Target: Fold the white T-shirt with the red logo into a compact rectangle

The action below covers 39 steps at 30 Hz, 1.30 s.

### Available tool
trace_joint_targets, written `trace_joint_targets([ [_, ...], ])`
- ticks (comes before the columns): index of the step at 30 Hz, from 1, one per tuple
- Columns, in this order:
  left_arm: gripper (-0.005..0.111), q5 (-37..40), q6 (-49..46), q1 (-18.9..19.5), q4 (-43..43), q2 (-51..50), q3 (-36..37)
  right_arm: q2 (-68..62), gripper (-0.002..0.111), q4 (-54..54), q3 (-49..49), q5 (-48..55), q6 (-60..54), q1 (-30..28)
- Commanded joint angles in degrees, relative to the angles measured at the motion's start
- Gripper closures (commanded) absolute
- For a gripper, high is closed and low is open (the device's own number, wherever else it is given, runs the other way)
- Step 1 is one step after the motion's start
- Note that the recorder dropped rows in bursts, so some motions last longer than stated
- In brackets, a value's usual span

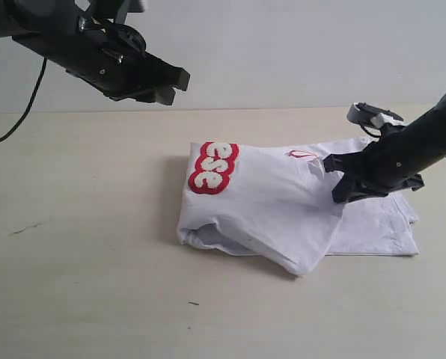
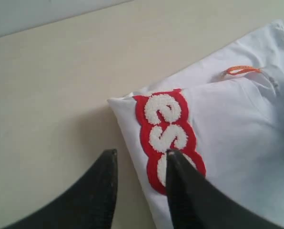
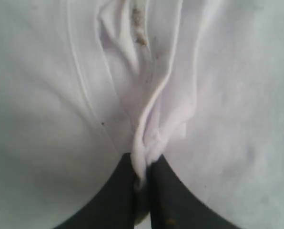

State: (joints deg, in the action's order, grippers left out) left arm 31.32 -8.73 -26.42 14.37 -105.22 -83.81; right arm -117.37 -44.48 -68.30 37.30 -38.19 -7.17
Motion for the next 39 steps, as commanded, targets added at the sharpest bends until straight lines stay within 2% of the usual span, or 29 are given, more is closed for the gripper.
trace_joint_targets([
  [1, 0.072, -0.2, -0.2, 0.1, -0.3, 0.7, 0.3, 6.1, 0.108, 7.5, -2.9, 0.7, 4.8, 0.2],
  [8, 0.072, -1.4, -0.6, 0.1, -0.3, 0.7, 0.3, 13.0, 0.108, 40.4, -8.0, 2.8, 29.8, 0.2],
  [11, 0.072, -1.6, -1.2, 0.1, -0.3, 0.7, 0.3, 13.5, 0.108, 53.0, -9.2, 3.1, 36.6, 0.2],
  [15, 0.072, -1.7, -1.4, 0.1, -0.3, 0.7, 0.3, 12.3, 0.108, 70.0, -9.4, -0.5, 45.9, 0.2],
  [17, 0.072, -1.6, -1.4, 0.1, -0.3, 0.7, 0.3, 10.7, 0.108, 83.7, -9.7, -1.5, 54.6, 0.2],
  [19, 0.072, -1.8, -1.4, 0.1, -0.3, 0.7, 0.3, 8.8, 0.108, 97.3, -11.1, 1.2, 64.7, 0.2],
  [22, 0.072, -2.9, -1.4, 0.1, -0.3, 0.7, 0.3, 6.1, 0.108, 109.8, -12.8, 4.6, 75.3, 0.1],
  [25, 0.072, -3.9, -1.4, 0.1, -0.3, 0.7, 0.3, 3.0, 0.108, 115.6, -14.6, 3.4, 79.1, 0.1],
  [27, 0.072, -4.3, -1.4, 0.1, -0.3, 0.7, 0.3, 0.5, 0.103, 115.3, -16.7, 3.0, 80.6, 0.1],
  [29, 0.072, -4.5, -1.5, 0.1, -0.3, 0.7, 0.3, -2.4, 0.095, 114.9, -19.6, 5.2, 80.0, 0.1],
  [34, 0.072, -5.2, -1.5, 0.1, -0.3, 0.7, 0.3, -9.2, 0.065, 115.9, -28.2, 19.3, 77.8, -0.3],
  [37, 0.072, -5.0, -1.5, 0.1, -0.3, 0.7, 0.3, -11.0, 0.062, 111.0, -32.2, 22.8, 73.4, -0.3],
  [39, 0.072, -4.5, -1.5, 0.1, -0.3, 0.7, 0.3, -11.0, 0.062, 104.3, -33.8, 21.6, 69.9, -0.3],
])
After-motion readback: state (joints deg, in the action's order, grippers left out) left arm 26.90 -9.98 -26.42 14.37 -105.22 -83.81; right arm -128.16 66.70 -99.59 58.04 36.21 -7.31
